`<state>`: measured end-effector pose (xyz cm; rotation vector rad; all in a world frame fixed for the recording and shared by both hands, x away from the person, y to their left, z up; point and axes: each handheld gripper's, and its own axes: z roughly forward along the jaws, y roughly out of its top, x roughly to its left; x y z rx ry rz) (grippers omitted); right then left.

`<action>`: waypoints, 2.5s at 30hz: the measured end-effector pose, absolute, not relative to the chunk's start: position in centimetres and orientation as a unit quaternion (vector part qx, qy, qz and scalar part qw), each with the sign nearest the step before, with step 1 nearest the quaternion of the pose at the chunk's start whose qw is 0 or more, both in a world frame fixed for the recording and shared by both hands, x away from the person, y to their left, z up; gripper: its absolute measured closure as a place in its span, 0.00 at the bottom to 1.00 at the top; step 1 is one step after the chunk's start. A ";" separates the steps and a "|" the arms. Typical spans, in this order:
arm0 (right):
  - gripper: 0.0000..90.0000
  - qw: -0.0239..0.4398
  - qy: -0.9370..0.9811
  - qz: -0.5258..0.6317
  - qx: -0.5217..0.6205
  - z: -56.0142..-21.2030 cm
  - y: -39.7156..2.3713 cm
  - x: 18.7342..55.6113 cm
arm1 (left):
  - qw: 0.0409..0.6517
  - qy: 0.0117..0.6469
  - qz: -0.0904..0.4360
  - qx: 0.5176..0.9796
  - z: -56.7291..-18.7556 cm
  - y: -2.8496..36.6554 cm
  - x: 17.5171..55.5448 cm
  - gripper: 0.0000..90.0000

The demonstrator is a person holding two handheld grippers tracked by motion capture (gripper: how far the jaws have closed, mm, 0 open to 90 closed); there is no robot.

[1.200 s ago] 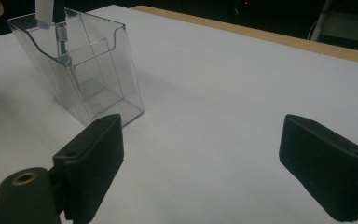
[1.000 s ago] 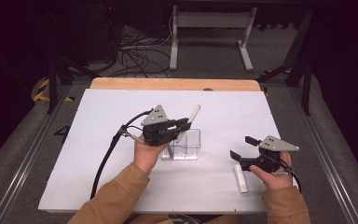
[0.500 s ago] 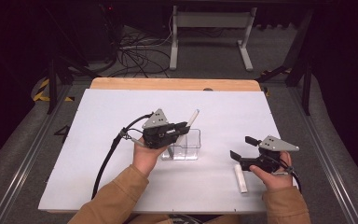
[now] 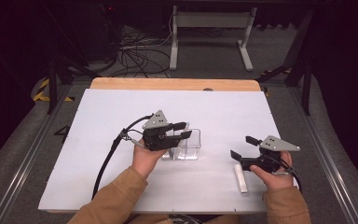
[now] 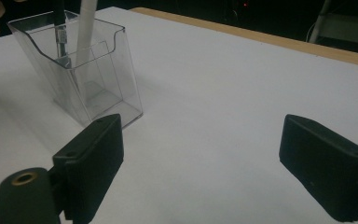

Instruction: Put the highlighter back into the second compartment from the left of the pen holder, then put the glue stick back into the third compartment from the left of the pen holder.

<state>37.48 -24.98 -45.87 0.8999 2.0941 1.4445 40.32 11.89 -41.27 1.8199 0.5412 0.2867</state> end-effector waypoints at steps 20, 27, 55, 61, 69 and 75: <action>0.05 0.233 0.743 0.528 0.338 -43.8 -24.9 36.4 | 0.571 0.234 0.165 0.769 -37.7 18.5 36.2 0.15; 0.06 0.240 0.740 0.529 0.339 -43.5 -24.7 36.2 | 0.572 0.239 0.164 0.767 -37.8 19.9 35.6 0.13; 0.19 0.228 0.752 0.524 0.330 -42.5 -23.7 35.5 | 0.557 0.280 0.185 0.760 -39.9 26.9 31.5 0.00; 0.21 0.229 0.762 0.511 0.326 -42.0 -23.5 35.3 | 0.553 0.283 0.205 0.756 -41.1 28.0 31.2 0.00; 0.22 0.228 0.766 0.502 0.331 -42.0 -23.7 35.1 | 0.550 0.289 0.202 0.757 -41.9 28.4 30.7 0.00; 0.31 0.217 0.776 0.488 0.335 -41.7 -23.5 35.0 | 0.553 0.293 0.201 0.754 -42.4 28.7 30.5 0.01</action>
